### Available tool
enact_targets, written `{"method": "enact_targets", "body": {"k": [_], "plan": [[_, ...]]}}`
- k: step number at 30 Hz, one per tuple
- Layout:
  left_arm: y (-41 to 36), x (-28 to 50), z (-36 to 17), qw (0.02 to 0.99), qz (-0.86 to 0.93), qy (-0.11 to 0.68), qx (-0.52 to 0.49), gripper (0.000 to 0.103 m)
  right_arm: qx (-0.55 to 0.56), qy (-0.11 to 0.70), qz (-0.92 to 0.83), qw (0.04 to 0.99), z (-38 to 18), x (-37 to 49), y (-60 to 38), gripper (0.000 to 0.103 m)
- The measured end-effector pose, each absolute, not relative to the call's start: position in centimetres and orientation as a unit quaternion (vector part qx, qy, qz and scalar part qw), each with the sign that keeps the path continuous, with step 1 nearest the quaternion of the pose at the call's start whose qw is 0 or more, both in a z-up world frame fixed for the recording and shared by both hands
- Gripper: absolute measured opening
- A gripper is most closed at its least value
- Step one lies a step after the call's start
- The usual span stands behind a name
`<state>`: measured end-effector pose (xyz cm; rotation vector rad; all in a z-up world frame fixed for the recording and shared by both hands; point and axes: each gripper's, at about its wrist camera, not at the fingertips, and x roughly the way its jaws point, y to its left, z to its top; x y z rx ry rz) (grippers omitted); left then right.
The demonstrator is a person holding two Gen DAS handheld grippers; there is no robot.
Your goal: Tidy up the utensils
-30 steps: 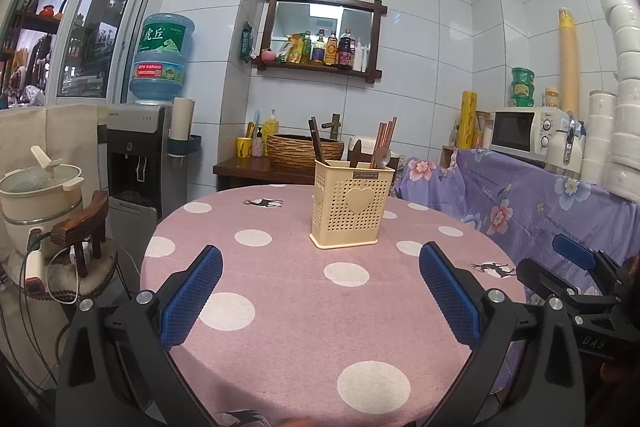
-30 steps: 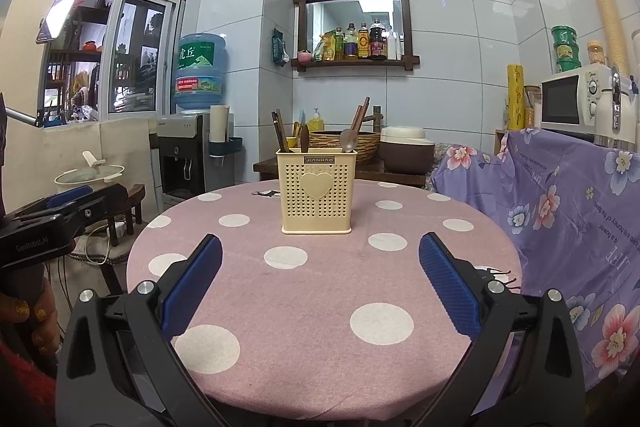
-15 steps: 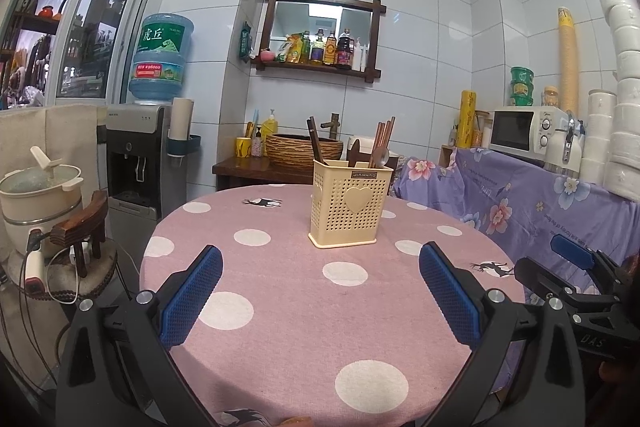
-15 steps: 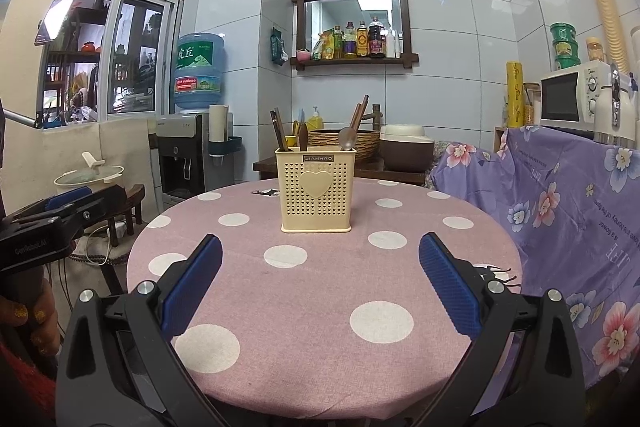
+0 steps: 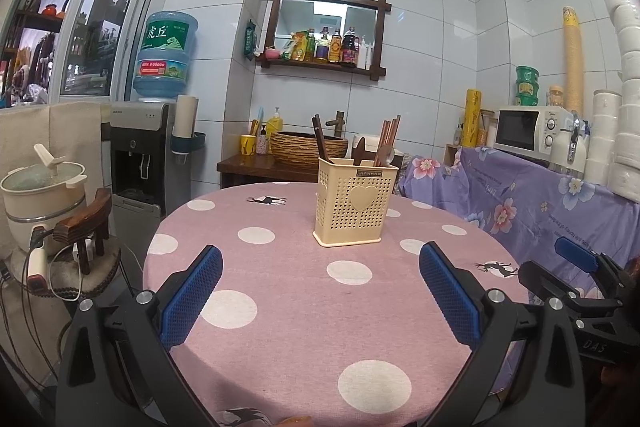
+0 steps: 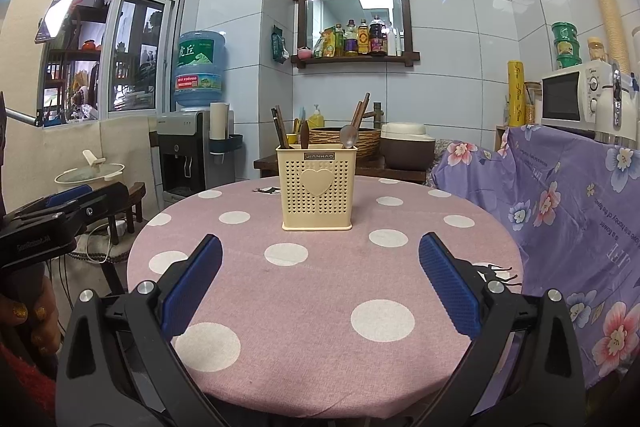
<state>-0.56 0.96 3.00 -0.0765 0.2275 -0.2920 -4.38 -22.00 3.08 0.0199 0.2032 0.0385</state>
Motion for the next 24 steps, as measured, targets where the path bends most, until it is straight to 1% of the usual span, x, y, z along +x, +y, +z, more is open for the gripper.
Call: {"method": "enact_targets", "body": {"k": [24], "plan": [[1.32,-0.29,2.92,0.982,-0.143,0.120,-0.029,0.098,0.011,0.107,0.021,0.994,2.75,-4.14,-22.12,0.097]]}}
